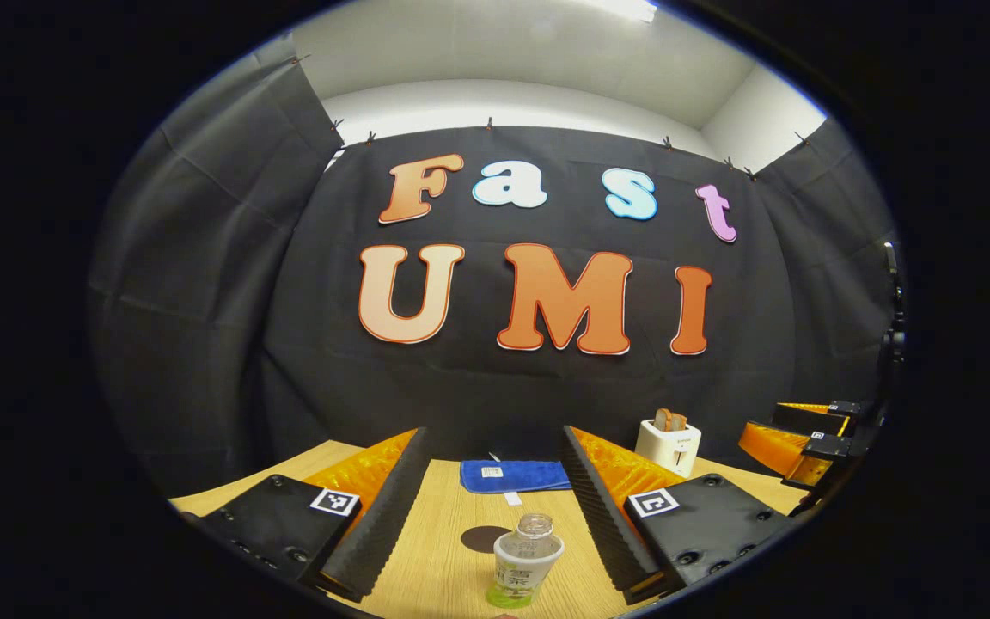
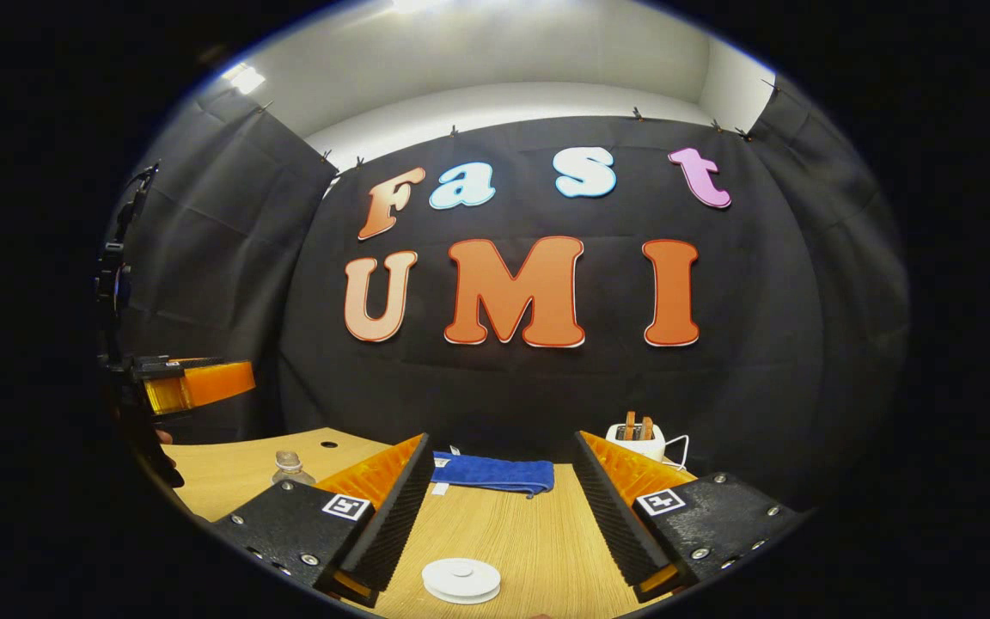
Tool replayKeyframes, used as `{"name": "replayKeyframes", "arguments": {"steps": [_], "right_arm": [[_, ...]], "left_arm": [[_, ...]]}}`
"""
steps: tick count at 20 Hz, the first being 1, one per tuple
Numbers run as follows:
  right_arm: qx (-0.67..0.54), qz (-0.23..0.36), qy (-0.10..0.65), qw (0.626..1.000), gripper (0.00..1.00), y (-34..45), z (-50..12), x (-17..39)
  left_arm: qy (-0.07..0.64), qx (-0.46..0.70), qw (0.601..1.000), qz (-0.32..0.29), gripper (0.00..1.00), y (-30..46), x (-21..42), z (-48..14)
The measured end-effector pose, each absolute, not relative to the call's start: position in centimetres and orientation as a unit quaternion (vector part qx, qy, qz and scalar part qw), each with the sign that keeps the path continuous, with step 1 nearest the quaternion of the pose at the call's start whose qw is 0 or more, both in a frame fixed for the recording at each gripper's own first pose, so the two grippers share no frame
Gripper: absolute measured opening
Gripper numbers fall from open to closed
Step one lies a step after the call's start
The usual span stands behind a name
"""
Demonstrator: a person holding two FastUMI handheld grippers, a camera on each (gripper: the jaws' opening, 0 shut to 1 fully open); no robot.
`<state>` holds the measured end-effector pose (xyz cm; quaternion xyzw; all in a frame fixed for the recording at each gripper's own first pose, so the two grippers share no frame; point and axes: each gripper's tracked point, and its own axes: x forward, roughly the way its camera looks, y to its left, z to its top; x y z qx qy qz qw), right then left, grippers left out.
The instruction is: Open the teacup lid with one hand, grasp the water bottle and pour water into the teacup with the other hand; after pouring, place the water bottle on the coaster and then close the teacup lid.
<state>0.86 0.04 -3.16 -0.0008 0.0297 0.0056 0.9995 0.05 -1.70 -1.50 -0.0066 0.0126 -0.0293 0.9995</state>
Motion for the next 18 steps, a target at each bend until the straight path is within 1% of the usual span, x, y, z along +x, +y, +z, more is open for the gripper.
{"name": "replayKeyframes", "arguments": {"steps": [1, 4, 7, 9, 10, 14, 15, 16, 18], "right_arm": [[-0.001, 0.005, 0.034, 0.999, 0.97, -0.1, -3.5, 0.9], [-0.002, 0.011, 0.055, 0.998, 0.96, 0.3, -5.6, 1.2], [-0.007, 0.027, 0.084, 0.996, 0.96, 1.3, -8.6, 1.4], [0.006, 0.057, 0.126, 0.990, 0.97, 2.7, -12.2, 1.6], [0.014, 0.065, 0.149, 0.987, 0.95, 3.1, -13.9, 1.7], [-0.011, 0.067, 0.200, 0.977, 0.93, 3.5, -18.8, 1.9], [-0.022, 0.071, 0.214, 0.974, 0.86, 3.6, -20.1, 1.8], [-0.025, 0.072, 0.223, 0.972, 0.84, 3.6, -20.8, 1.7], [-0.026, 0.076, 0.234, 0.969, 0.74, 3.7, -22.0, 1.7]], "left_arm": [[0.018, -0.005, 0.999, -0.030, 0.99, -1.7, 0.1, -2.0], [0.034, 0.006, 0.998, -0.044, 0.98, -2.4, -0.4, -3.9], [0.044, 0.014, 0.997, -0.053, 0.99, -3.1, -0.6, -5.5], [0.048, 0.022, 0.997, -0.060, 0.98, -3.5, -1.0, -6.2], [0.052, 0.030, 0.996, -0.061, 0.98, -3.5, -1.0, -6.7], [0.070, 0.049, 0.995, -0.060, 0.98, -3.4, -1.4, -8.8], [0.076, 0.051, 0.994, -0.060, 0.98, -3.4, -1.4, -9.3], [0.081, 0.052, 0.994, -0.060, 0.98, -3.4, -1.3, -9.8], [0.087, 0.051, 0.993, -0.062, 0.99, -3.5, -1.4, -10.4]]}}
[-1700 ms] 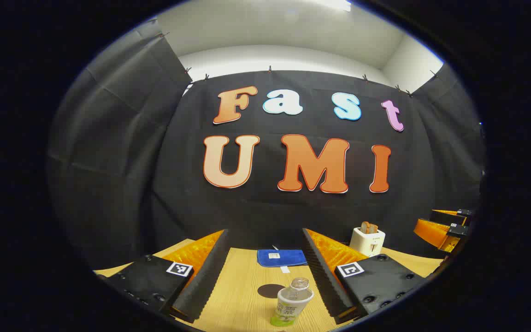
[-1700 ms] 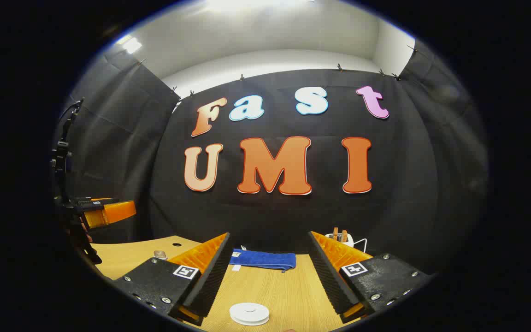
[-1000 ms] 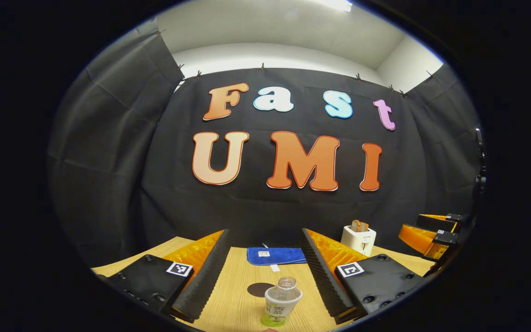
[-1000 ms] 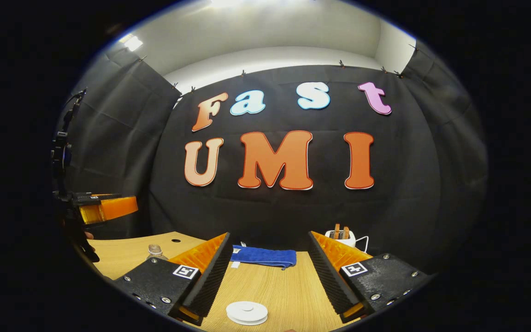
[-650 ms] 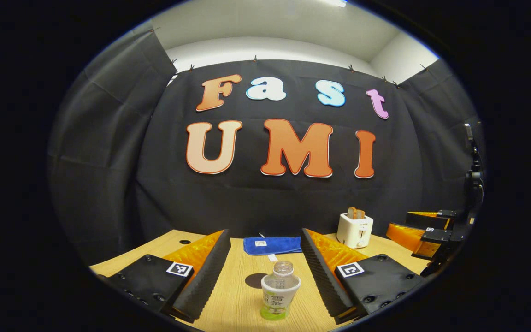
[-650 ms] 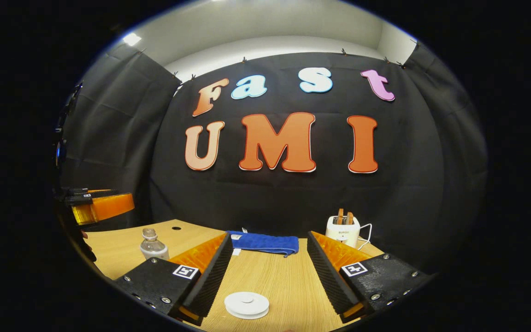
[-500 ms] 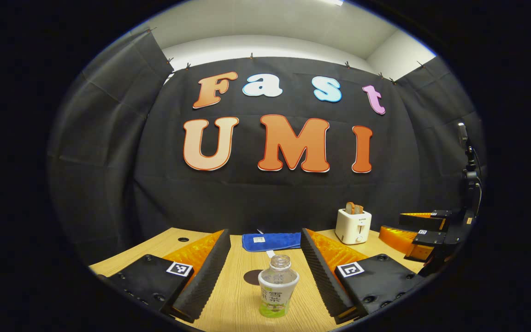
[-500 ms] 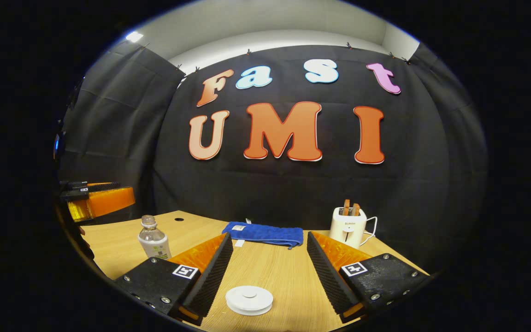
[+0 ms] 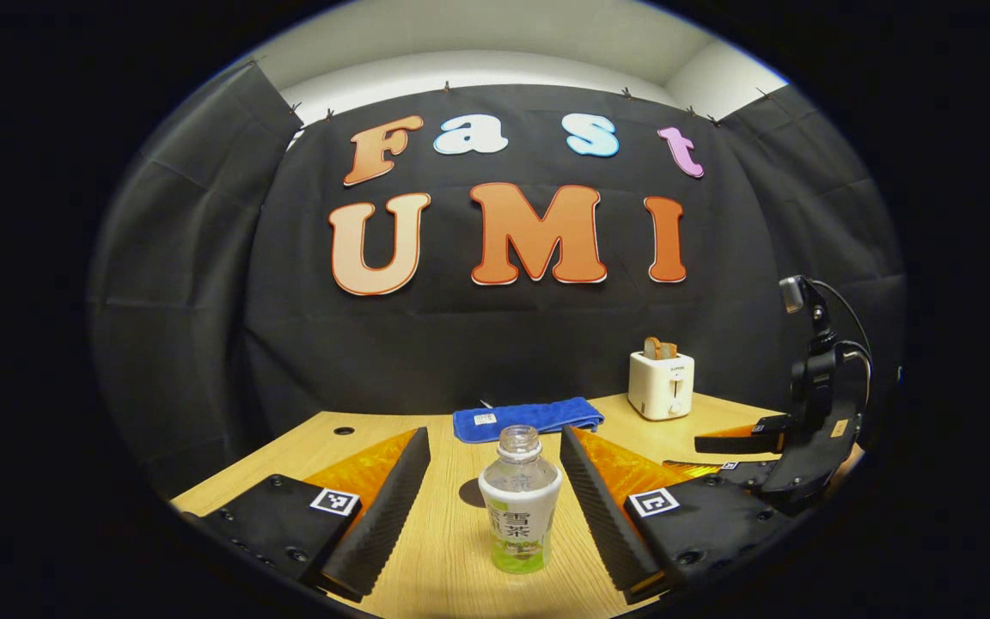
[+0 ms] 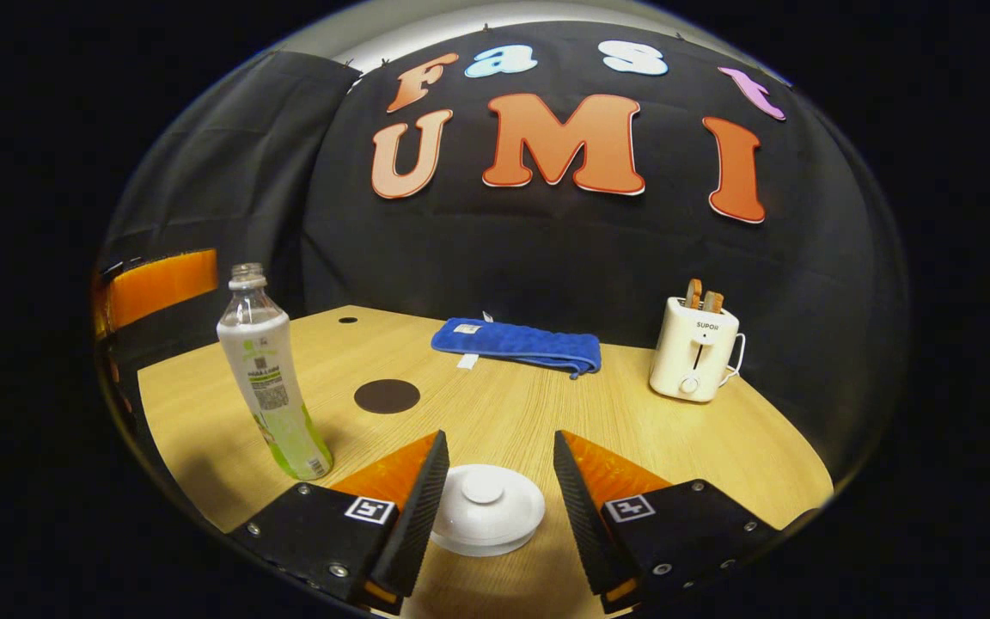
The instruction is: Open the teacup lid with one hand, grasp the water bottle and pour water into the teacup with the other hand; after pouring, place the water bottle on the coaster and then close the teacup lid.
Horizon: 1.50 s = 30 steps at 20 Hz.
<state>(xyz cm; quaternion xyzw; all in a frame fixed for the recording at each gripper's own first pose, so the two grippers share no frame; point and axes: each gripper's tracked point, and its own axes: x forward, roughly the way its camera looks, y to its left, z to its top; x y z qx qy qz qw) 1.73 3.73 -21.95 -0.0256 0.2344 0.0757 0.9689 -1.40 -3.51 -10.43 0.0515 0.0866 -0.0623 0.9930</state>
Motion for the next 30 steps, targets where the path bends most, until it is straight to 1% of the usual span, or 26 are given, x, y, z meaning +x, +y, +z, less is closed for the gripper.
{"name": "replayKeyframes", "arguments": {"steps": [1, 2, 3, 5, 7, 9, 10, 12, 13, 15, 18, 20, 22, 25, 27, 29, 30], "right_arm": [[-0.023, 0.078, 0.238, 0.968, 0.71, 3.8, -22.3, 1.7], [-0.019, 0.078, 0.240, 0.967, 0.66, 3.8, -22.6, 1.8], [-0.015, 0.080, 0.245, 0.966, 0.65, 3.7, -23.0, 1.9], [-0.003, 0.095, 0.258, 0.961, 0.57, 4.3, -24.0, 1.7], [-0.013, 0.095, 0.257, 0.962, 0.54, 4.2, -24.3, 1.9], [-0.021, 0.100, 0.260, 0.960, 0.41, 4.6, -24.6, 1.7], [-0.024, 0.103, 0.257, 0.961, 0.40, 4.7, -24.4, 1.7], [-0.029, 0.103, 0.256, 0.961, 0.29, 4.7, -24.4, 1.8], [-0.029, 0.104, 0.256, 0.961, 0.27, 4.7, -24.4, 1.7], [-0.018, 0.099, 0.255, 0.962, 0.24, 4.4, -24.2, 1.8], [0.002, 0.092, 0.252, 0.963, 0.23, 3.9, -23.8, 2.0], [0.007, 0.087, 0.238, 0.967, 0.23, 3.4, -22.7, 1.8], [0.014, 0.086, 0.227, 0.970, 0.23, 3.1, -21.6, 1.8], [0.017, 0.081, 0.215, 0.973, 0.23, 2.5, -20.5, 1.7], [0.018, 0.075, 0.207, 0.975, 0.23, 1.8, -19.5, 1.5], [0.021, 0.071, 0.202, 0.977, 0.23, 1.3, -19.1, 1.4], [0.022, 0.070, 0.200, 0.977, 0.23, 1.1, -18.9, 1.4]], "left_arm": [[0.090, 0.053, 0.993, -0.064, 0.98, -3.6, -1.5, -10.8], [0.093, 0.055, 0.992, -0.064, 0.98, -3.6, -1.5, -11.1], [0.097, 0.057, 0.991, -0.066, 0.98, -3.6, -1.5, -11.5], [0.105, 0.071, 0.990, -0.069, 0.98, -3.8, -1.5, -12.3], [0.108, 0.081, 0.988, -0.069, 0.98, -3.7, -1.7, -12.8], [0.112, 0.084, 0.987, -0.073, 0.98, -4.0, -1.7, -13.2], [0.113, 0.085, 0.987, -0.075, 0.98, -4.1, -1.7, -13.4], [0.117, 0.086, 0.986, -0.078, 0.98, -4.4, -1.7, -13.9], [0.120, 0.086, 0.986, -0.079, 0.99, -4.5, -1.7, -14.2], [0.127, 0.083, 0.985, -0.083, 0.98, -4.8, -1.9, -14.9], [0.141, 0.081, 0.983, -0.089, 0.98, -5.0, -1.9, -16.5], [0.167, 0.069, 0.979, -0.091, 1.00, -5.0, -1.6, -18.9], [0.186, 0.052, 0.977, -0.095, 0.99, -5.3, -1.4, -20.5], [0.226, 0.023, 0.969, -0.096, 1.00, -5.6, -1.2, -22.8], [0.239, 0.011, 0.967, -0.092, 1.00, -5.4, -1.0, -24.0], [0.247, 0.020, 0.966, -0.079, 0.92, -5.0, -0.7, -24.8], [0.251, 0.024, 0.965, -0.074, 0.86, -4.7, -0.7, -25.2]]}}
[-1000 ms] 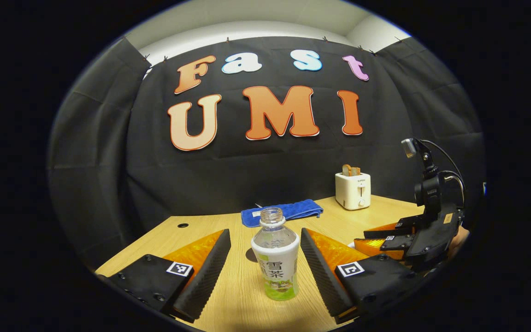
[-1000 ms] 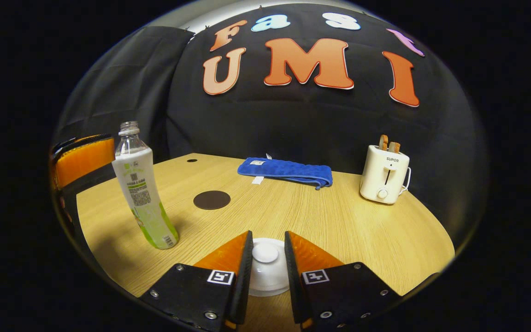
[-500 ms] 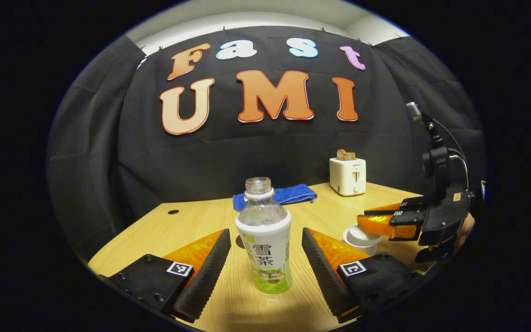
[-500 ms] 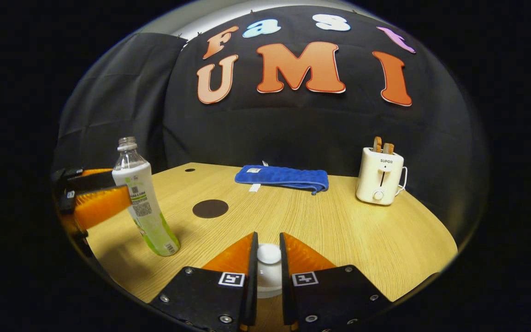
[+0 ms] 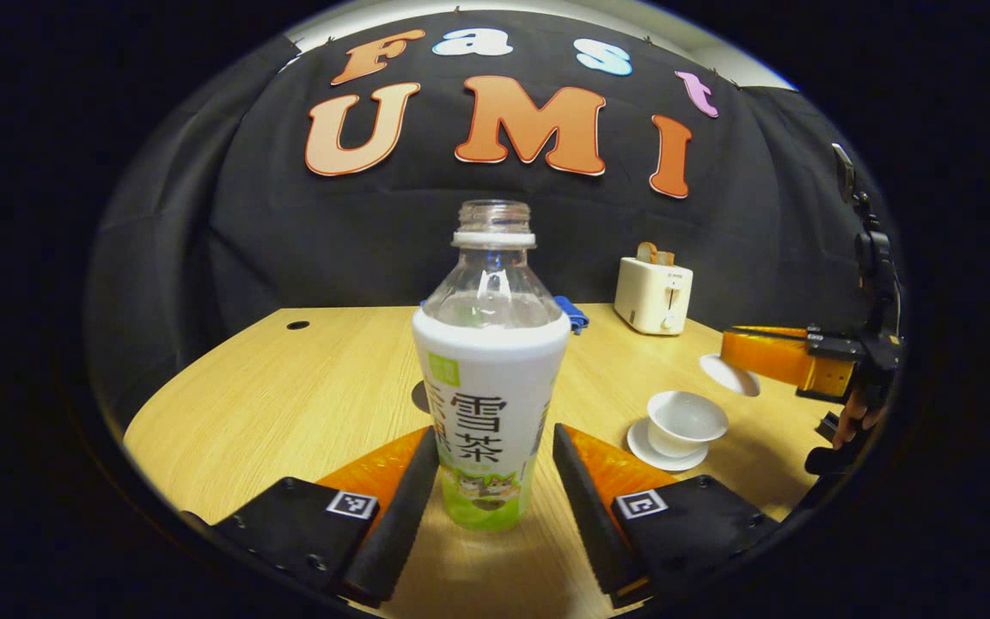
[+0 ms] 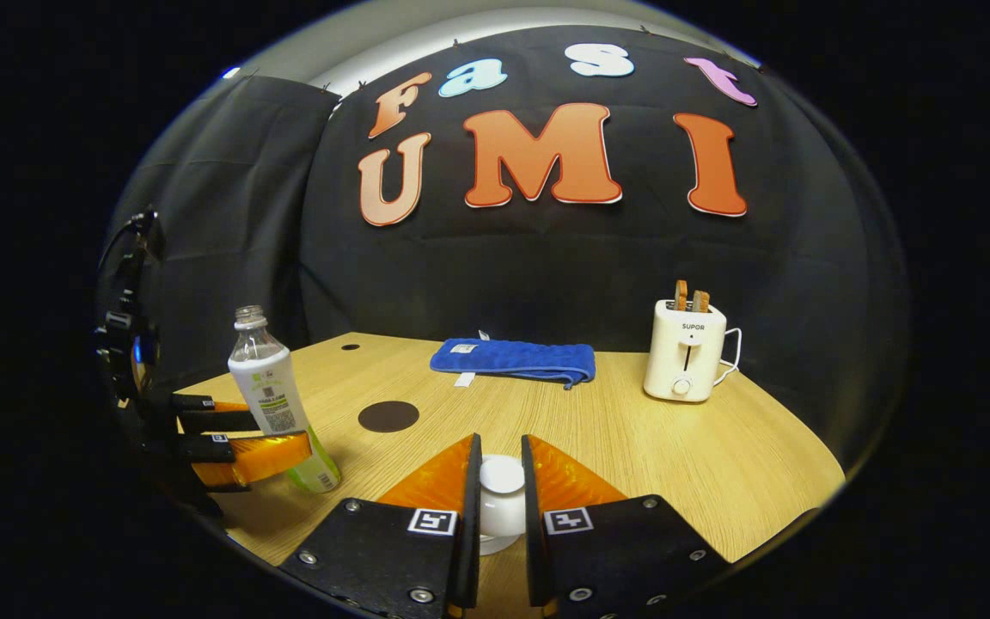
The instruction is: Open the teacup lid with one hand, grasp the water bottle and pour water into the teacup with the other hand; after pouring, place the water bottle on the coaster and then close the teacup lid.
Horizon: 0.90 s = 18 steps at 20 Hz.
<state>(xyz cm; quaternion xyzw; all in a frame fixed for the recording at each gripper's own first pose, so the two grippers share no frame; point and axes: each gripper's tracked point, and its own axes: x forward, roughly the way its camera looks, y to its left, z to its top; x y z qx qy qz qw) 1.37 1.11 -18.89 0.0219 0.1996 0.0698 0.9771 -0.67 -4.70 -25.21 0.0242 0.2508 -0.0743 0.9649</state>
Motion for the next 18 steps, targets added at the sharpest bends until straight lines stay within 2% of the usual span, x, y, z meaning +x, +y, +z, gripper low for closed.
{"name": "replayKeyframes", "arguments": {"steps": [3, 8, 15, 18], "right_arm": [[0.022, 0.064, 0.195, 0.978, 0.23, 0.6, -18.5, 1.1], [0.022, 0.052, 0.183, 0.981, 0.23, -0.9, -17.7, 0.8], [0.023, 0.030, 0.171, 0.985, 0.23, -3.7, -16.8, 0.2], [0.028, 0.021, 0.170, 0.985, 0.23, -4.8, -16.9, 0.1]], "left_arm": [[0.243, 0.025, 0.968, -0.061, 0.70, -4.5, -0.5, -25.0], [0.229, 0.168, 0.959, -0.022, 0.70, -1.8, 1.4, -23.8], [0.229, 0.358, 0.904, -0.047, 0.71, -2.5, 2.5, -24.3], [0.225, 0.425, 0.874, -0.064, 0.66, -3.3, 3.2, -24.2]]}}
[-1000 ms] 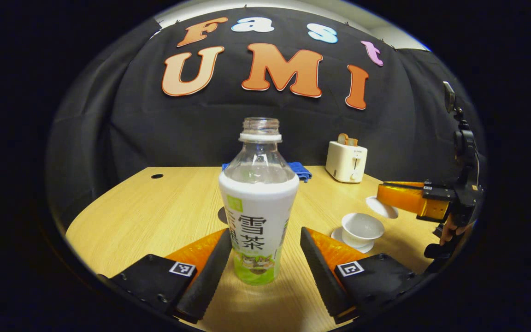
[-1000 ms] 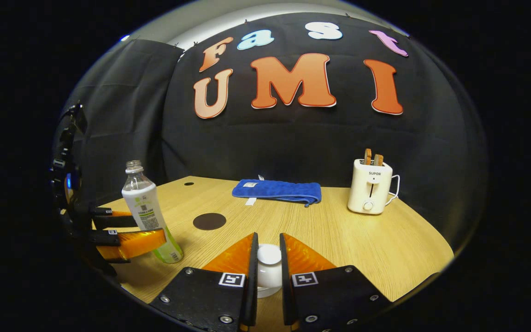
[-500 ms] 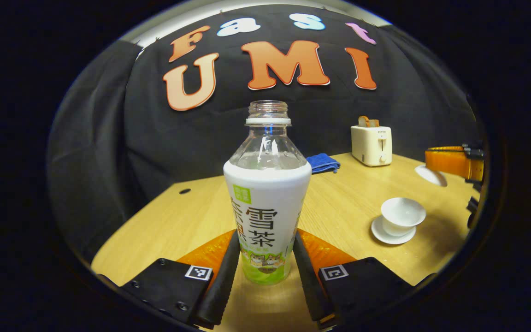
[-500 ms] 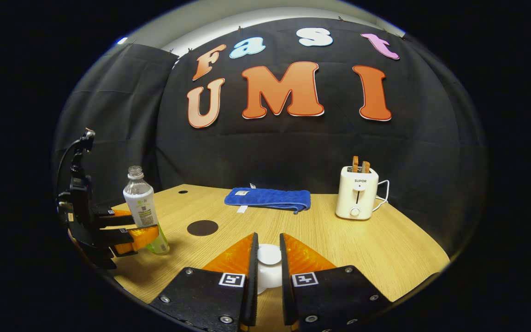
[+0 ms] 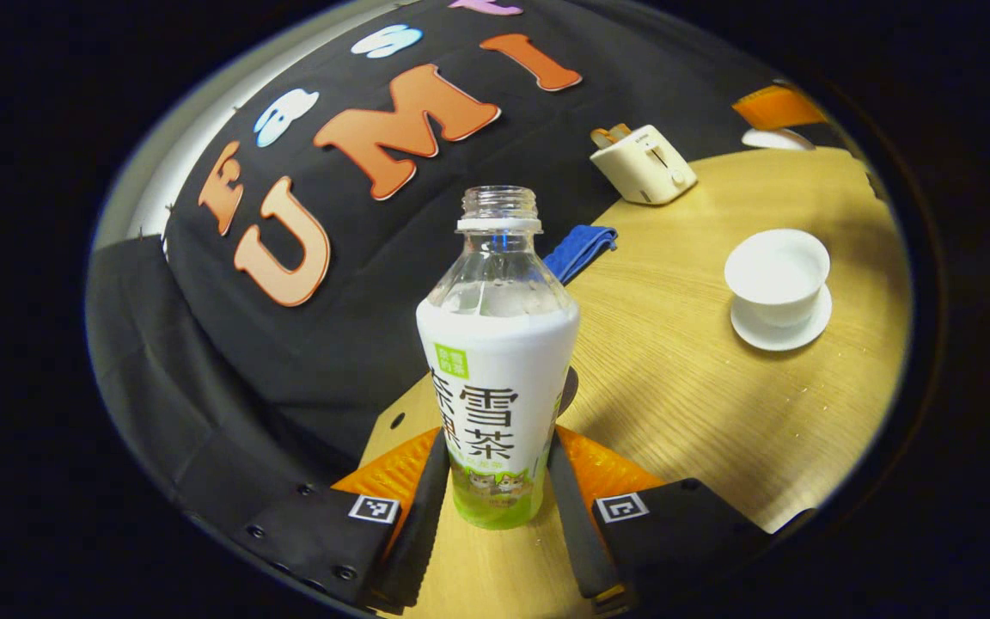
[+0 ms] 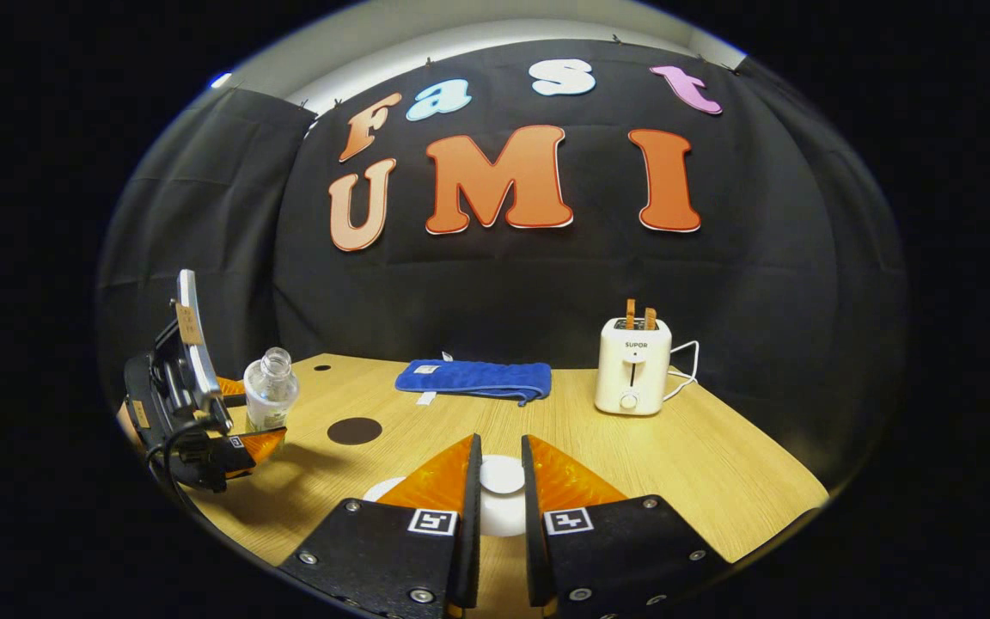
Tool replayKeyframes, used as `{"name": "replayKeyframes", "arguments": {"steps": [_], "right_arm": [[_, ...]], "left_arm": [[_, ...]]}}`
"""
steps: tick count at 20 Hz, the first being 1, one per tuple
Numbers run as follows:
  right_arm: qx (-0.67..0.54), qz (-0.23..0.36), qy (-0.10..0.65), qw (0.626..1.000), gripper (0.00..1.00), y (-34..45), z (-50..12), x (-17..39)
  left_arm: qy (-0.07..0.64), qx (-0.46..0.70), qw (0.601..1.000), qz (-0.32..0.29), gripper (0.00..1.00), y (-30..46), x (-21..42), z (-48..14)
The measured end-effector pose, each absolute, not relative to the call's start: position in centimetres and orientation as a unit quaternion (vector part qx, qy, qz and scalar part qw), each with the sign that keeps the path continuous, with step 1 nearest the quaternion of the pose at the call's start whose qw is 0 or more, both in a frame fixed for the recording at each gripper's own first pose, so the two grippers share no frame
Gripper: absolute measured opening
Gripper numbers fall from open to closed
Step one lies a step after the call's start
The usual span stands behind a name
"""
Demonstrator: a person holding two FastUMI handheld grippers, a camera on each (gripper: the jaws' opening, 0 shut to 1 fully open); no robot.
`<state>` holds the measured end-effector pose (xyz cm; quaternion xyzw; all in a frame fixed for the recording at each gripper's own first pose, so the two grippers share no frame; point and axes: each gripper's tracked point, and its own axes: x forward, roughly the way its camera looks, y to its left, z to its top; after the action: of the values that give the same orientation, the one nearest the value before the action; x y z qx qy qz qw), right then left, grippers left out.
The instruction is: Open the teacup lid with one hand, grasp the water bottle and pour water into the teacup with the other hand; after pouring, place the water bottle on the coaster and then close the teacup lid.
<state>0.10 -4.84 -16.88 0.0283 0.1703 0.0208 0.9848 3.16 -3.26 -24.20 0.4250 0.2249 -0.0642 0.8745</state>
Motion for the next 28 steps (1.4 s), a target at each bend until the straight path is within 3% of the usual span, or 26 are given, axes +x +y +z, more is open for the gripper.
{"name": "replayKeyframes", "arguments": {"steps": [6, 9, 10, 11, 14, 16, 17, 18, 20, 22, 24, 28], "right_arm": [[0.031, 0.007, 0.169, 0.985, 0.23, -6.9, -16.9, -0.1], [0.031, 0.006, 0.168, 0.985, 0.23, -7.2, -16.8, -0.3], [0.030, 0.008, 0.167, 0.985, 0.18, -7.3, -16.8, -0.2], [0.029, 0.009, 0.167, 0.985, 0.23, -7.3, -16.8, -0.2], [0.030, 0.015, 0.164, 0.986, 0.19, -7.1, -16.7, -0.3], [0.030, 0.015, 0.164, 0.986, 0.23, -7.3, -16.8, -0.4], [0.031, 0.016, 0.167, 0.985, 0.23, -7.3, -17.0, -0.4], [0.028, 0.015, 0.171, 0.985, 0.23, -7.5, -17.3, -0.5], [0.027, 0.009, 0.175, 0.984, 0.23, -8.1, -17.5, -0.8], [0.029, 0.009, 0.174, 0.984, 0.23, -8.1, -17.3, -0.9], [0.020, 0.015, 0.175, 0.984, 0.23, -7.9, -17.5, -1.0], [0.016, 0.024, 0.181, 0.983, 0.23, -7.3, -17.9, -1.2]], "left_arm": [[0.203, 0.539, 0.811, -0.104, 0.66, -5.1, 3.8, -23.6], [0.190, 0.581, 0.782, -0.121, 0.71, -6.2, 4.5, -23.3], [0.185, 0.594, 0.772, -0.126, 0.69, -6.4, 4.7, -23.2], [0.179, 0.612, 0.759, -0.131, 0.69, -6.7, 5.0, -23.1], [0.170, 0.651, 0.726, -0.145, 0.69, -7.5, 5.2, -23.4], [0.159, 0.678, 0.701, -0.152, 0.69, -7.8, 5.5, -23.4], [0.155, 0.689, 0.691, -0.154, 0.67, -8.0, 5.7, -23.5], [0.151, 0.701, 0.680, -0.155, 0.71, -8.0, 5.7, -23.4], [0.136, 0.727, 0.655, -0.155, 0.65, -7.9, 6.2, -23.0], [0.122, 0.745, 0.638, -0.149, 0.71, -8.0, 6.7, -22.5], [0.105, 0.765, 0.618, -0.148, 0.66, -8.5, 7.3, -21.7], [0.084, 0.805, 0.566, -0.156, 0.66, -9.3, 7.7, -21.0]]}}
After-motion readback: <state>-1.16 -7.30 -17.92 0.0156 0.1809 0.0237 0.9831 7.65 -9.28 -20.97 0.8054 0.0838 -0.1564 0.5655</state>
